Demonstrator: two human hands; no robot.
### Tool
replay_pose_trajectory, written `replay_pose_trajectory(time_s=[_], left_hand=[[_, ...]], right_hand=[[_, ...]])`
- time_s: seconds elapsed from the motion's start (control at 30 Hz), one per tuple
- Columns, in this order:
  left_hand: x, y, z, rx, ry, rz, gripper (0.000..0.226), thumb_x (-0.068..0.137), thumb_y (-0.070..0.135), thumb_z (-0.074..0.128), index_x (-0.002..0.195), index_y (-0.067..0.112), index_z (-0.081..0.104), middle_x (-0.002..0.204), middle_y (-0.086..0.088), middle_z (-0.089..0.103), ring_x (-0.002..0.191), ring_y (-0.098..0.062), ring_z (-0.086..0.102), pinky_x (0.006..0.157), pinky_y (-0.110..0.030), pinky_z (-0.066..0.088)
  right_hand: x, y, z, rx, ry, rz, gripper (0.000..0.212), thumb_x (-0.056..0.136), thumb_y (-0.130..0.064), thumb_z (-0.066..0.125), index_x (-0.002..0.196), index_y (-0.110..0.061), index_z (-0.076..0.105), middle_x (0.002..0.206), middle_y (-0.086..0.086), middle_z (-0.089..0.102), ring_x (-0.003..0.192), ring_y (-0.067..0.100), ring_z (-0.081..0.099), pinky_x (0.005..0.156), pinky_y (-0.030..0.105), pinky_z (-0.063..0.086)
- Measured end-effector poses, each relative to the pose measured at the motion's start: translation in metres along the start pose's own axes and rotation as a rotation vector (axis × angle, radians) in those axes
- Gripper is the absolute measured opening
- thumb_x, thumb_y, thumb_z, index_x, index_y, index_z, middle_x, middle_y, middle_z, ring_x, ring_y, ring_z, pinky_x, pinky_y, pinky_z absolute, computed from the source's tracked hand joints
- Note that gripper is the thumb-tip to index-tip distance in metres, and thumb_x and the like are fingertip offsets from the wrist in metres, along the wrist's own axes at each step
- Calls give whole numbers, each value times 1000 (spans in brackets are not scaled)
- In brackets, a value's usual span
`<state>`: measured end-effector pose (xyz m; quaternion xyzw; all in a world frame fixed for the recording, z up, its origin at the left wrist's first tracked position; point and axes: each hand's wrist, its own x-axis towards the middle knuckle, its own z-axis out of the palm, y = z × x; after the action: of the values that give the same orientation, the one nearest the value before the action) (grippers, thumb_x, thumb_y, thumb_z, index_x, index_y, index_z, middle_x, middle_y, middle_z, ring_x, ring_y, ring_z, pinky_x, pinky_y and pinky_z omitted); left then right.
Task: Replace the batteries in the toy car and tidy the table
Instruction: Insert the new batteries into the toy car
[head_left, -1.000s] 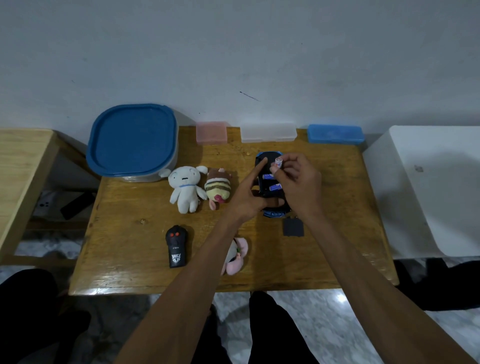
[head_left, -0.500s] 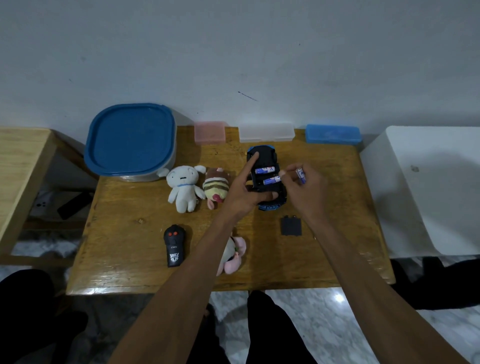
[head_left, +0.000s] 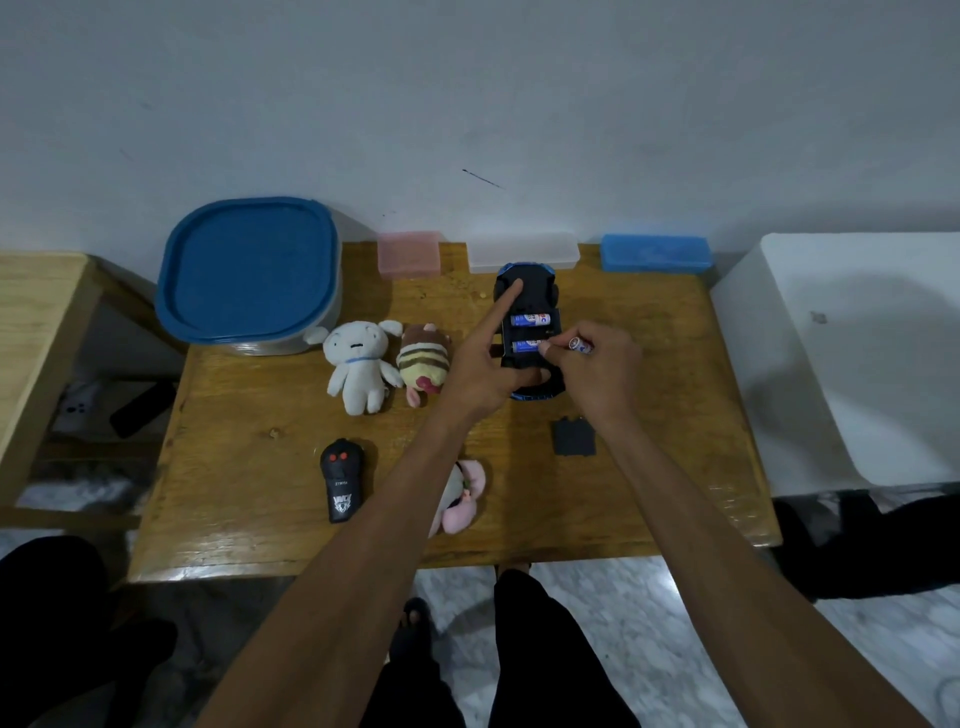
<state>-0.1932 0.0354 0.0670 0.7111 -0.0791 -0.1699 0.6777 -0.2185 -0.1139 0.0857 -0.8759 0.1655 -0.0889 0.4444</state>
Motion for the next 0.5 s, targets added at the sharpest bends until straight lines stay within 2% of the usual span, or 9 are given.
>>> replay_pose_trajectory(time_s=[0.1, 0.2, 0.3, 0.37, 0.43, 0.5], left_hand=[[2, 0, 1, -5, 8, -2, 103, 76, -11, 80, 158, 29, 31, 128, 18, 55, 106, 10, 64, 83, -18, 56], [4, 0, 3, -14, 10, -26, 104, 76, -11, 81, 158, 30, 31, 127, 18, 55, 108, 3, 65, 83, -19, 57], [5, -3, 3, -9, 5, -47, 105, 76, -11, 81, 158, 29, 31, 126, 17, 54, 103, 12, 64, 81, -16, 56], [4, -5, 2, 2, 4, -48, 105, 75, -11, 81, 159, 29, 30, 126, 15, 54, 102, 15, 62, 84, -18, 56], [2, -6, 2, 7, 5, -48, 106, 75, -11, 81, 159, 27, 30, 127, 12, 55, 103, 16, 62, 85, -18, 56], [0, -6, 1, 16, -1, -36, 105, 76, -12, 80, 159, 25, 28, 129, 8, 56, 103, 17, 61, 84, -15, 55]], right_hand=[[5, -5, -5, -10, -59, 6, 6, 85, -19, 79, 84, -15, 75, 81, -3, 71, 68, -2, 61, 50, 5, 43], [10, -11, -11, -70, -133, -17, 7, 90, -19, 73, 90, -12, 75, 86, -1, 70, 71, -4, 61, 50, 4, 43], [14, -14, -16, -86, -216, -6, 23, 99, -20, 55, 107, -9, 74, 98, 7, 73, 76, 0, 62, 55, 7, 45], [15, -16, -19, -70, -264, -18, 33, 103, -16, 45, 124, -10, 69, 109, 8, 71, 81, 4, 62, 56, 3, 43], [15, -18, -21, -59, -290, -55, 37, 105, -12, 45, 139, -13, 59, 114, 5, 68, 90, 8, 60, 61, 4, 43], [14, -17, -21, -46, -301, -66, 43, 103, -12, 55, 146, -18, 51, 110, -2, 65, 97, 8, 59, 66, 6, 41]])
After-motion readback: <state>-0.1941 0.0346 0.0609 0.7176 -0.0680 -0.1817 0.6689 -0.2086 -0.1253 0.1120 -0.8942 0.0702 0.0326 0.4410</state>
